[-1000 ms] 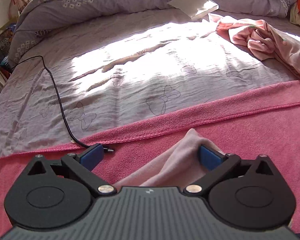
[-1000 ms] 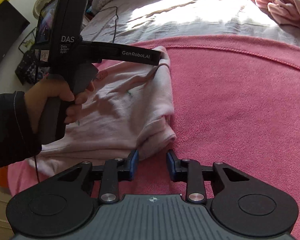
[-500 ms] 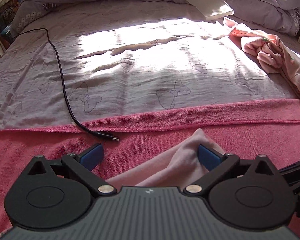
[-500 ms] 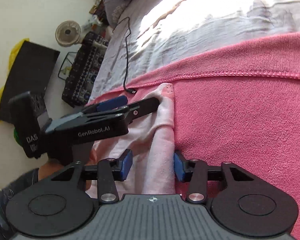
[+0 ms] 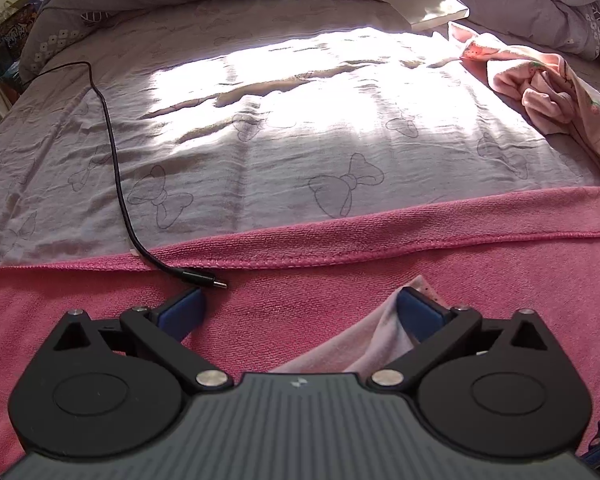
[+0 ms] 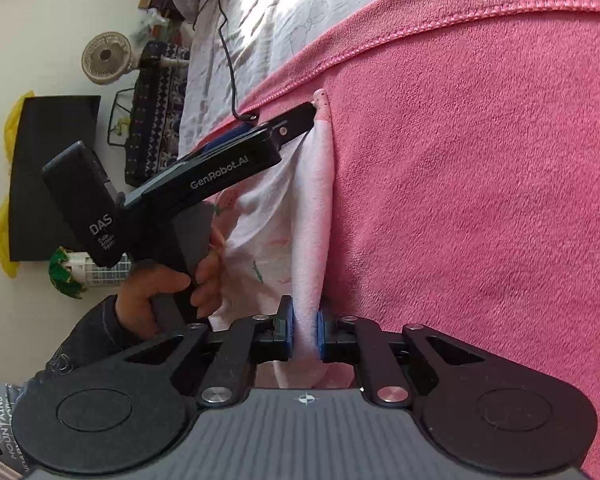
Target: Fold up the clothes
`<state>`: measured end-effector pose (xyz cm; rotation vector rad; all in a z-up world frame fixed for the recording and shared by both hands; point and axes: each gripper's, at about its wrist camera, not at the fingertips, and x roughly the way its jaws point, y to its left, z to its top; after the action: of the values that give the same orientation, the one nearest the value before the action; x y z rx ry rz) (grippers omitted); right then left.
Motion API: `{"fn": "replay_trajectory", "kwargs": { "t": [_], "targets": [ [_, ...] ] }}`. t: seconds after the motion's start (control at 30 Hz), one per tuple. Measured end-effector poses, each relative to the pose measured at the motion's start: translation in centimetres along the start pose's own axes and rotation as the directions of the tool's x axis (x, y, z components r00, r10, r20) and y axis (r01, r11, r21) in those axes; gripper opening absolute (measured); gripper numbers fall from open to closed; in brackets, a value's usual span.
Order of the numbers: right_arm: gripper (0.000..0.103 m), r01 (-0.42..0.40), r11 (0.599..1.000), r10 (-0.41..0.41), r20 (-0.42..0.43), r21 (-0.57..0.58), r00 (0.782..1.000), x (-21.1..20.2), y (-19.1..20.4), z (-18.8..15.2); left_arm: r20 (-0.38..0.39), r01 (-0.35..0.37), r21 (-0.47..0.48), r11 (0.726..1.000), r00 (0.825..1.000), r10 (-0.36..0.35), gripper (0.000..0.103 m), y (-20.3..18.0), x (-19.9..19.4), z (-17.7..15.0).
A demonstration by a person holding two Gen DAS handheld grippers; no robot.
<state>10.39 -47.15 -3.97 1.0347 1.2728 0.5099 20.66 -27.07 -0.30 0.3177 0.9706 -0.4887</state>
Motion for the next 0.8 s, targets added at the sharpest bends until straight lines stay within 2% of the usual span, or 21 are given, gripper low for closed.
{"fn": "replay_trajectory", "kwargs": {
  "t": [0.13,0.17,0.27,0.3,0.33,0.4,0.43,0.47,0.5,0.63,0.77,0.8],
  "targets": [
    [0.022,0.099,0.986,-0.089,0.074,-0.137,0.993,-1.0,1.0,1.7,-0.009,0.001,-0.007,1.000,1.000,-0.001,0.103,0.0,0.2,0.2],
    [0.027,0.069,0.988,-0.062,0.054,-0.141,0.997,-0.8,0.6,1.9,-0.012,0.002,-0.009,1.000,1.000,-0.002,0.103,0.0,0.2,0.2],
    [0.056,-0.056,0.992,0.055,-0.018,-0.116,0.998,-0.5,-0.6,1.7,-0.021,0.003,-0.016,1.000,1.000,-0.004,0.103,0.1,0.3,0.4],
    [0.062,-0.078,0.991,0.075,-0.037,-0.111,0.997,-0.5,-0.8,1.1,-0.024,0.004,-0.019,1.000,1.000,-0.004,0.103,0.2,0.3,0.4],
    [0.062,-0.097,0.989,0.091,-0.055,-0.108,0.994,-0.5,-1.0,0.4,-0.024,0.004,-0.019,1.000,1.000,-0.004,0.103,0.1,0.4,0.4],
    [0.049,-0.048,0.989,0.042,-0.045,-0.137,0.998,-0.7,-0.8,-0.9,-0.021,0.000,-0.020,1.000,1.000,0.000,0.103,0.1,0.4,0.4],
    [0.044,-0.027,0.992,0.024,-0.028,-0.121,0.999,-0.9,-1.0,-1.1,-0.020,-0.002,-0.021,1.000,1.000,0.002,0.103,0.0,0.4,0.4],
    [0.029,-0.012,0.997,0.011,-0.022,-0.079,1.000,-0.8,-1.2,-1.1,-0.020,-0.004,-0.022,1.000,1.000,0.003,0.103,0.0,0.4,0.4],
    [0.024,0.001,0.999,-0.002,-0.018,-0.033,1.000,-0.7,-1.5,-1.0,-0.021,-0.005,-0.023,1.000,1.000,0.004,0.103,0.0,0.4,0.4],
    [0.018,0.017,0.999,-0.015,-0.036,0.040,0.999,-1.2,-1.0,-2.8,-0.026,-0.002,-0.025,1.000,1.000,0.002,0.103,0.0,0.4,0.5],
    [0.013,-0.052,0.983,0.056,-0.016,0.178,0.998,-2.9,-2.0,-5.2,-0.020,-0.007,-0.026,1.000,1.000,0.007,0.103,-0.1,0.4,0.4],
    [0.010,-0.012,0.985,0.018,-0.029,0.174,0.999,-2.8,-2.3,-5.5,-0.019,-0.009,-0.028,1.000,1.000,0.009,0.103,-0.1,0.4,0.4]
  ]
}}
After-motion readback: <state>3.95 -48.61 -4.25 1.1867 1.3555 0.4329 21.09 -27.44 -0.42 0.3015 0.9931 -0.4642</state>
